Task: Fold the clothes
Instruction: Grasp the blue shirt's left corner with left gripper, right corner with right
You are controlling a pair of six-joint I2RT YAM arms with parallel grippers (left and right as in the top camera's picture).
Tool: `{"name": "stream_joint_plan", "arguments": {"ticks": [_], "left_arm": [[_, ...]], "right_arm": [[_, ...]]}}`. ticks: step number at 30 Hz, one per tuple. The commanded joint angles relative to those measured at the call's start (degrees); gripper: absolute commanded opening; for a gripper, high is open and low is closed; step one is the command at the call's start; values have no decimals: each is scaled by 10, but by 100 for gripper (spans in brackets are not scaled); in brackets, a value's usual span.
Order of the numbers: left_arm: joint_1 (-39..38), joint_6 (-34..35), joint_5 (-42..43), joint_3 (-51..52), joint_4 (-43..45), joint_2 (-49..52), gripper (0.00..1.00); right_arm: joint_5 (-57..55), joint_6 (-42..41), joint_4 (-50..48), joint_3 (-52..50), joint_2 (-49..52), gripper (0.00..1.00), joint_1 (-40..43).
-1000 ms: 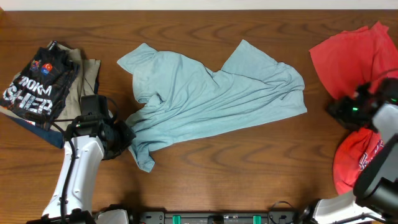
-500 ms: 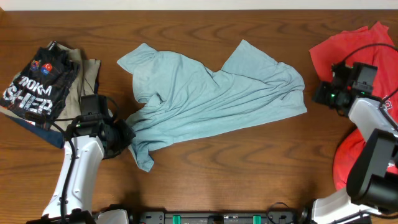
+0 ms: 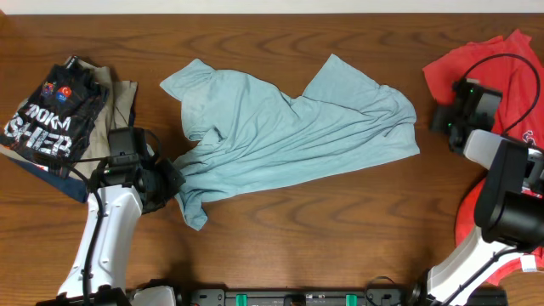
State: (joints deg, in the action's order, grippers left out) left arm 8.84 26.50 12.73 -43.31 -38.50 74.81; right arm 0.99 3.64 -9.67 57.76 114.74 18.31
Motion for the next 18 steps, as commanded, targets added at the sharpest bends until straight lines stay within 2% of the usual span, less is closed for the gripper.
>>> {"name": "stream_joint_plan", "arguments": {"ticks": [1, 4, 7, 10, 13, 18], "left_arm": [[2, -8, -1, 2, 2, 2, 6], [2, -7, -1, 2, 9, 2, 6], [2, -7, -1, 2, 15, 2, 6], [2, -8, -1, 2, 15, 3, 6], [2, -8, -1, 2, 15, 4, 6], [2, -8, -1, 2, 14, 4, 6]], "right_arm": [[-154, -14, 1, 4, 24, 1, 39], [-177, -37, 14, 19, 23, 1, 71], [-145, -53, 53, 41, 22, 14, 96], [-57, -52, 101, 67, 17, 27, 99], [77, -48, 153, 88, 1, 42, 89], [263, -49, 268, 96, -38, 54, 63]]}}
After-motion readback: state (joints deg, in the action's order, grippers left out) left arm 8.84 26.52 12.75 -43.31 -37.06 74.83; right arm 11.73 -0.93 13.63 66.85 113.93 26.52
